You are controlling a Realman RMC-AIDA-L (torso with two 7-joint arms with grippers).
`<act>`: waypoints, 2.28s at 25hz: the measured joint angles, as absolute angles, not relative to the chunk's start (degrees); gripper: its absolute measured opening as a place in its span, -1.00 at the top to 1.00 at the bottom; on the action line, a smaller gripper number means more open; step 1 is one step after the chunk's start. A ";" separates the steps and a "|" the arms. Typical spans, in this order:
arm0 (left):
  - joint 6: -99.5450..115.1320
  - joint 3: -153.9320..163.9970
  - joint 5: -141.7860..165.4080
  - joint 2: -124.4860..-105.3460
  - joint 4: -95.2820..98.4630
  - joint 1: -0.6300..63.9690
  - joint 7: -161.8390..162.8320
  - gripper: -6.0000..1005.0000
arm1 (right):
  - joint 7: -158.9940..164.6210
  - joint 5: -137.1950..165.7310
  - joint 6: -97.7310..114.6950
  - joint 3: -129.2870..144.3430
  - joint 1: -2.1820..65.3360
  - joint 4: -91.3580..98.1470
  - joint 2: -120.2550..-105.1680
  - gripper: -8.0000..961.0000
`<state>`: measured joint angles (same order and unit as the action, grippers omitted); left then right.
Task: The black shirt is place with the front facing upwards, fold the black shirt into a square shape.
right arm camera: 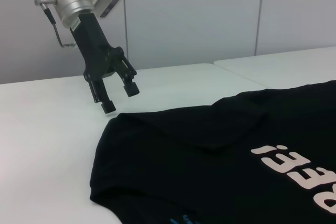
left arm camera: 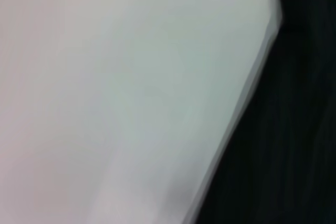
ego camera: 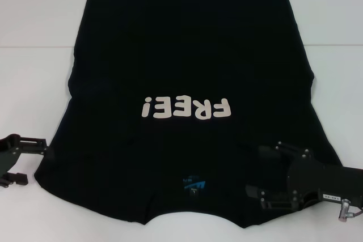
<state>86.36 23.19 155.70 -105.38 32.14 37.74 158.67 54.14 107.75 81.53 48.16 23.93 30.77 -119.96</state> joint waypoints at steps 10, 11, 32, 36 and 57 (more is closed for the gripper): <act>85.62 22.96 155.43 -105.59 31.77 37.92 158.53 -0.86 | 53.98 107.75 81.30 48.16 23.99 30.56 -119.97 -0.97; 85.44 22.96 155.43 -105.67 31.75 37.97 158.50 -0.86 | 53.98 107.75 81.29 48.16 23.99 30.53 -119.97 -0.97; 84.39 23.24 155.35 -106.35 30.86 38.50 158.10 -0.86 | 54.00 107.75 81.30 48.16 24.09 30.41 -119.97 -0.97; 84.38 23.15 155.36 -106.39 30.85 38.62 157.86 -0.86 | 54.04 107.75 81.30 48.16 24.08 30.41 -119.97 -0.97; 83.32 23.29 155.39 -105.92 31.11 38.08 157.41 -0.86 | 54.31 107.75 81.30 48.16 24.08 30.41 -119.97 -0.97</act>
<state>83.32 23.29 155.39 -105.92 31.11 38.08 157.41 54.31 107.75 81.30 48.16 24.08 30.41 -119.97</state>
